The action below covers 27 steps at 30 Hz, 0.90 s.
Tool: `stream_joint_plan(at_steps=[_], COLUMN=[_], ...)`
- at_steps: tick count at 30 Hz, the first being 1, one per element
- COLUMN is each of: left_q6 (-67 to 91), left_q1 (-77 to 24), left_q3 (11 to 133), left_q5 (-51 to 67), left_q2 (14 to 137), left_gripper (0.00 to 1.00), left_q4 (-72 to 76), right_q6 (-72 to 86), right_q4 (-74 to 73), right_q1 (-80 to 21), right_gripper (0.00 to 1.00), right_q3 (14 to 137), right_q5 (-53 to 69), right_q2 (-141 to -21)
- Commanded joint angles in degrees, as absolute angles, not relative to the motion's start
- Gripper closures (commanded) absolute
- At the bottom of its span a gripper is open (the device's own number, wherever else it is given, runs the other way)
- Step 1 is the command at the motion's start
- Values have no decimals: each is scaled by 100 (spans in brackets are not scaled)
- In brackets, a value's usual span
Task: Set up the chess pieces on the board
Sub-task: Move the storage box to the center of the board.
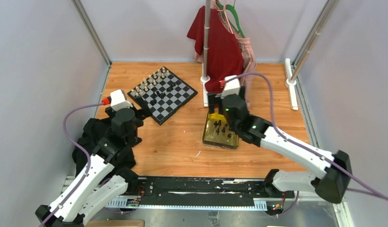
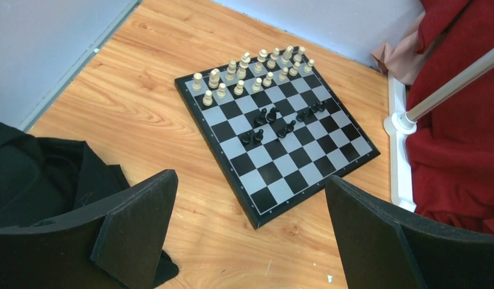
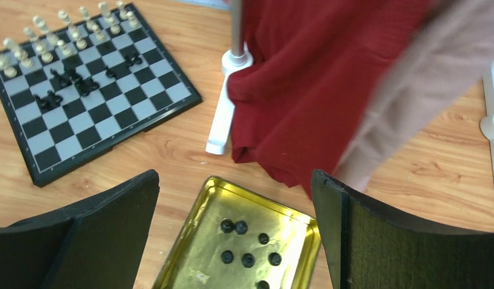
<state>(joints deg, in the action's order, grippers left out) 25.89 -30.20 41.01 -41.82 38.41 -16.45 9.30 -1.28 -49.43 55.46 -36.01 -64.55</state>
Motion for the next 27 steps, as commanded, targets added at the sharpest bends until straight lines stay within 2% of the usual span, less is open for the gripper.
stream_joint_plan(at_steps=[1, 3, 7, 10, 13, 17, 27], left_q6=[2925, 3011, 3107, 3183, 3225, 3256, 3387], left_q1=[-3054, -3056, -3058, -3059, -3059, -3052, -3059], left_q3=[4212, 4227, 4202, 4180, 4141, 4136, 3875], left_q5=[-4439, -4431, -4397, -4322, -4201, -4079, -3856], left_q2=[3649, 3590, 3426, 3340, 3304, 3309, 3356], left_gripper=[0, 0, 0, 0, 0, 0, 0], left_q4=[-2035, -2178, -2385, -2500, -2543, -2628, -2491], right_q6=[686, 893, 2023, 2598, 3079, 3485, 3720], right_q4=[-103, 153, 1115, 1957, 1757, 354, -622], right_q1=[-5682, -5794, -5808, -5810, -5810, -5810, -5810], right_gripper=[0, 4, 26, 31, 33, 30, 29], right_q3=[6129, 6129, 5513, 5015, 5034, 5199, 4860], right_q5=[-4481, -4078, -3502, -3201, -3124, -3277, -3046], right_q2=[-7166, -7325, -7291, -7318, -7426, -7490, -7934])
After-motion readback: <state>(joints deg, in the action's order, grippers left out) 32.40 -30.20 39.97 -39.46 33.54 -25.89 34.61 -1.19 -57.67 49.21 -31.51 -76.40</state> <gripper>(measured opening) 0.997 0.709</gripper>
